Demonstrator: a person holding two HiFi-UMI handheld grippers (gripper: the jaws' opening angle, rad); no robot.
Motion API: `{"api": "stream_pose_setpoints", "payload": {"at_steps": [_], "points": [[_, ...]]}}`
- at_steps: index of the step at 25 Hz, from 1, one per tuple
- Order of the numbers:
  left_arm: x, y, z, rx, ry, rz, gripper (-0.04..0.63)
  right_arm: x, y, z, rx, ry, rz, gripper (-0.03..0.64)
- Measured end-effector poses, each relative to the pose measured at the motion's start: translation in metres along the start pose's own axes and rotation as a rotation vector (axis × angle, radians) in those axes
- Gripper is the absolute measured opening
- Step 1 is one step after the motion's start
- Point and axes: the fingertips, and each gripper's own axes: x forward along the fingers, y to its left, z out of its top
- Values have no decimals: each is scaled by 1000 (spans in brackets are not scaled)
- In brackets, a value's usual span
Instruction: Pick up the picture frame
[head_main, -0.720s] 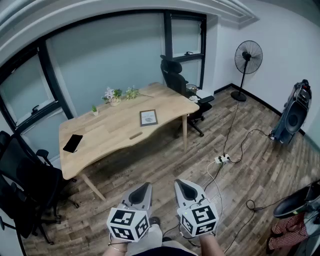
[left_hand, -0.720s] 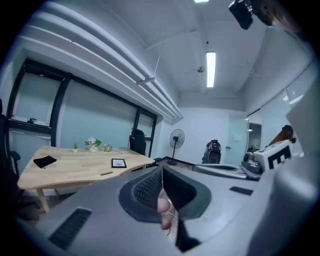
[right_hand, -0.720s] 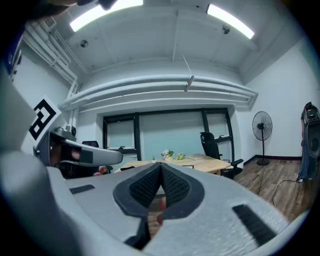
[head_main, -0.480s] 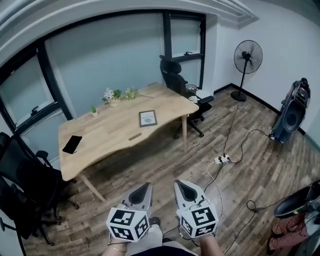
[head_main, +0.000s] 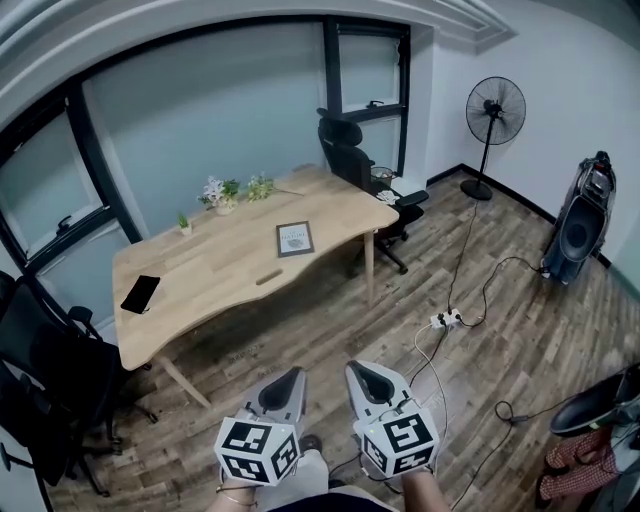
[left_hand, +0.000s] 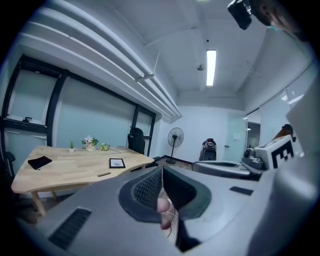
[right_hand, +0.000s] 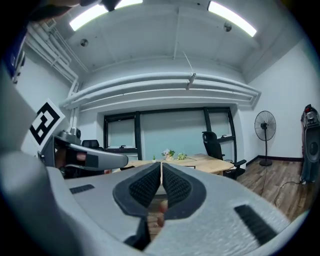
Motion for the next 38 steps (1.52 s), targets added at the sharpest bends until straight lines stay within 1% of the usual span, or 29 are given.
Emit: {"api": "stream_pose_setpoints", "payload": {"at_steps": [3,7,14,23,31,38], "points": [[6,9,0,-4,0,-2,9,11,0,0,7,10,20,6],[16,23,2,-13,-5,-8,11,28,-3,0,3,24,22,10],[36,47,11,-24,-11,-32,14,61,-6,-3,10,53,37,63],[61,85,14,-54,9,-67,69,107,-10,-4,5,88,38,96],[81,123,20,-75,31,-93,97,153,-9,-6,13,122,36,124],[105,153,28,-73,46,-125,115,191,-15,-3,12,132,20,126]]}}
